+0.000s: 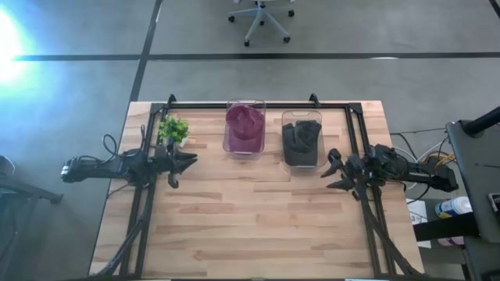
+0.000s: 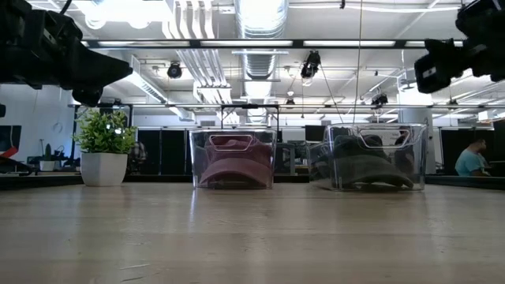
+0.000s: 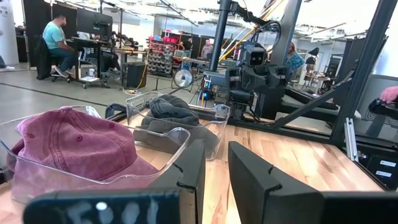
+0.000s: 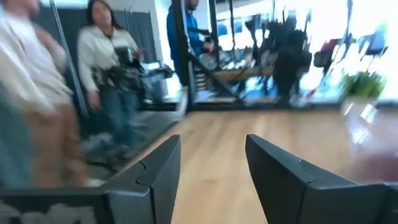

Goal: Pick & Place hat
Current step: Return to home position

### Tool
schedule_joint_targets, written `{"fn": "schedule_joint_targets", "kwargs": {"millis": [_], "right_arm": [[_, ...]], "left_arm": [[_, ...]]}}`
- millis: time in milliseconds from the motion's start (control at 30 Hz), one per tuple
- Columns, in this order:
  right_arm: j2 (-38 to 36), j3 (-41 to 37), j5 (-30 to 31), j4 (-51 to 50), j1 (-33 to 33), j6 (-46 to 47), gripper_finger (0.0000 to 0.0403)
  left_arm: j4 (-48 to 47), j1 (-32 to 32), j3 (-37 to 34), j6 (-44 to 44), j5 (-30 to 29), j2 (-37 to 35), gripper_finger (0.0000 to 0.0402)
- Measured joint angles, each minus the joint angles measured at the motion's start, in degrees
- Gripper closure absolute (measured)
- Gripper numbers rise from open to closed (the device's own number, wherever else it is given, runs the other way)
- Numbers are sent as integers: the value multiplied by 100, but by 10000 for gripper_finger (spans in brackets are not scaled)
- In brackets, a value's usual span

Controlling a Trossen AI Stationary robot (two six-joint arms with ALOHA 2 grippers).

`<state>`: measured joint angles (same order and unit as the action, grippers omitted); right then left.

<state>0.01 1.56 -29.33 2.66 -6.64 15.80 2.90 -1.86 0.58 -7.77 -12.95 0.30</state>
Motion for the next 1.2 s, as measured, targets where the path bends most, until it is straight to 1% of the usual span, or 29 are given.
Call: {"fn": "schedule_joint_targets", "kwargs": {"millis": [100, 167, 233, 333, 433, 533, 667, 1200], "right_arm": [[0, -18, 723, 57, 425, -1238, 225], [0, -84, 1267, 51, 678, -1641, 225], [3, -101, 1721, -30, 898, -1530, 225], [-2, -96, 2280, -85, 1091, -965, 225], [-2, -98, 2693, -193, 1098, -1266, 225], [-2, -98, 2797, -194, 1098, -1703, 225], [-2, -98, 2805, -201, 1097, -1955, 225], [44, -101, 2803, -188, 1098, -1889, 225]], "left_arm": [[0, -1, 2, 2, 0, 10, 337], [0, -1, 2, 0, 0, 13, 337], [0, 0, 2, 2, 0, 13, 337], [0, 0, 2, 4, 0, 13, 337], [0, 0, 2, 4, 0, 13, 337], [0, -1, 4, 4, 0, 13, 337], [1, 0, 4, 4, 0, 13, 337], [0, -1, 7, 2, 0, 13, 337]]}}
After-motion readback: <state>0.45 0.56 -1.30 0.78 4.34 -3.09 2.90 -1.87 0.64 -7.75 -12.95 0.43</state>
